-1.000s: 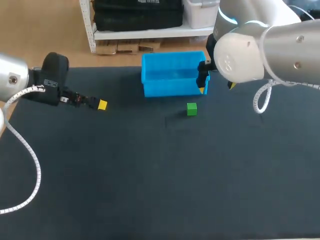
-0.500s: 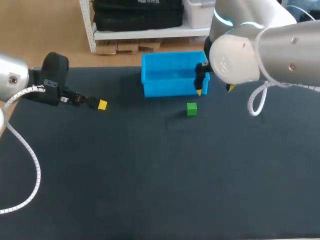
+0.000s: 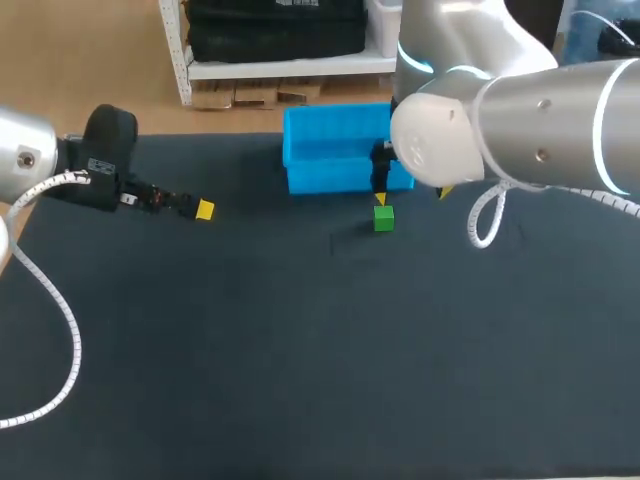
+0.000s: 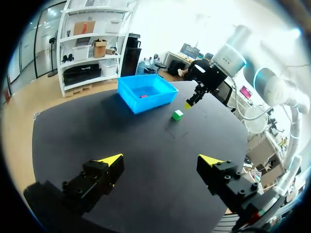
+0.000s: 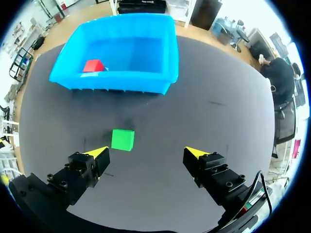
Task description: Use the left arm to pick the red cube and place it into the blue plastic box first, then use the right arm to grasp the green cube and put it into the same blue plastic box after the first action is fully finished.
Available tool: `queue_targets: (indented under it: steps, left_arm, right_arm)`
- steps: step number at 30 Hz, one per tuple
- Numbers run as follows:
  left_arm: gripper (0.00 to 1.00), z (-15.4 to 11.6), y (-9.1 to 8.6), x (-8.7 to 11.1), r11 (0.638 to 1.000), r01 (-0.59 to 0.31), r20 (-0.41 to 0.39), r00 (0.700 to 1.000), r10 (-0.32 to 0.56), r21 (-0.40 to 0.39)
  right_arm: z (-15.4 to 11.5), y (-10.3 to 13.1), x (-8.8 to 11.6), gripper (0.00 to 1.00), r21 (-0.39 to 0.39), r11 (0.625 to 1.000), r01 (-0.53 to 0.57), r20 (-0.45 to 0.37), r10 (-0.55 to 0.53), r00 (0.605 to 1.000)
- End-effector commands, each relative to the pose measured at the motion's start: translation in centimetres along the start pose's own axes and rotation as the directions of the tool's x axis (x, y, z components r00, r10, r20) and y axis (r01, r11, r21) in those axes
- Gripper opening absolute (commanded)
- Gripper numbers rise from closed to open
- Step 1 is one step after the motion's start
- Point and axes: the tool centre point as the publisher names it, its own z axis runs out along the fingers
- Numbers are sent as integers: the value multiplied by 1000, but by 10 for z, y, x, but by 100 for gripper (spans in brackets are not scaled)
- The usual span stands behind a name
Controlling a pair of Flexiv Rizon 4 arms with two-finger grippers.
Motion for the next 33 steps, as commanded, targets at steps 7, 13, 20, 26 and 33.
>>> queue_targets:
  steps: [7,13,20,26,33]
  left_arm:
    - [100,0,1,1,1000,-2,7,1000,2,3]
    - [100,0,1,1,1000,-2,7,1000,2,3]
    - [100,0,1,1,1000,-2,7,1000,2,3]
    - [100,0,1,1,1000,-2,7,1000,2,3]
    - [100,0,1,1,1000,-2,7,1000,2,3]
  right_arm:
    - [21,4,-7,100,-3,1000,-9,-42,9,999]
    - [24,4,-7,100,-5,1000,-16,-45,16,999]
    - [25,3,-8,100,-5,1000,-19,-43,19,999]
    - [25,4,-11,100,-10,1000,-12,-41,11,999]
    - [27,19,-20,100,-19,999,30,-35,-31,999]
